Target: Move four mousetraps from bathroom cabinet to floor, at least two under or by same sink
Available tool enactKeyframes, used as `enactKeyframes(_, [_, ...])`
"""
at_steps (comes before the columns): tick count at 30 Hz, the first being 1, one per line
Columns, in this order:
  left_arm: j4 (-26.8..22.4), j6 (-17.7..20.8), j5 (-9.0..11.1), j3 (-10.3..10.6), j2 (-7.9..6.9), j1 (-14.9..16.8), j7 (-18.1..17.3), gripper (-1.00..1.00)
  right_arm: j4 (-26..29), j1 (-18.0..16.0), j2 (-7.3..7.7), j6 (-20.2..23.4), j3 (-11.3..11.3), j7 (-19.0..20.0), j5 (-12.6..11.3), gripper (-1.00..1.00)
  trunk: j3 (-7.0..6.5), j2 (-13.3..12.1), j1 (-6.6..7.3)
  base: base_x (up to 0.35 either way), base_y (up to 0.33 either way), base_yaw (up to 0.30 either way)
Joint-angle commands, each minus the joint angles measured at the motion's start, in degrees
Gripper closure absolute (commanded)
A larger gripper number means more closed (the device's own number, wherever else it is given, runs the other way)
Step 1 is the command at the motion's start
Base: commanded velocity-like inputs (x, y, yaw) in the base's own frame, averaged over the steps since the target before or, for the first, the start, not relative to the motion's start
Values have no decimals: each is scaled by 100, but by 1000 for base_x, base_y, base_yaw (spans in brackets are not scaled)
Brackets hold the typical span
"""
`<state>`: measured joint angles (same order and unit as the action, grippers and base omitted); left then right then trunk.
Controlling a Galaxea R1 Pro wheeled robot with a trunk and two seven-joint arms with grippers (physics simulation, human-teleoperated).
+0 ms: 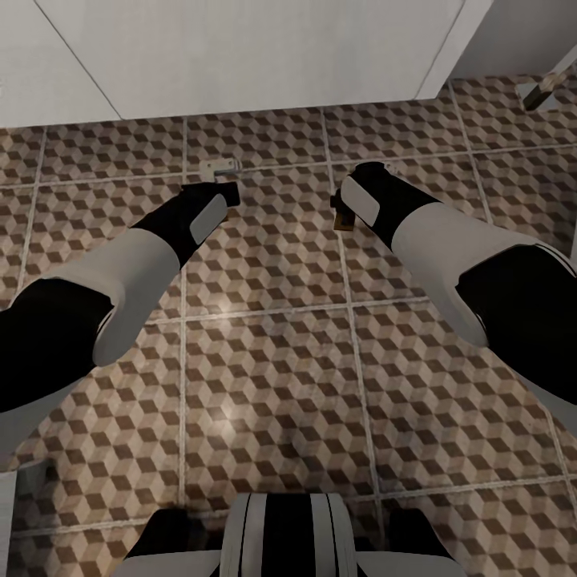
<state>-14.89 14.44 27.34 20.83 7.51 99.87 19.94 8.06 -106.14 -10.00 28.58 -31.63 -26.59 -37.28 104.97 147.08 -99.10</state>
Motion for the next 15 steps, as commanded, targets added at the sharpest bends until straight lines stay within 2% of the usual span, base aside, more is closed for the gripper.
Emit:
enactKeyframes(1, [-14, 35, 22, 50, -4, -4, 34, 100, 5, -3, 0, 16, -36, -40, -56, 100, 3, 1, 0, 104, 16, 0])
enactKeyframes(15, [-24, -13, 14, 61, 2, -62, 27, 100, 0, -3, 0, 16, -36, -40, -51, 100, 3, 1, 0, 138, 1, 0])
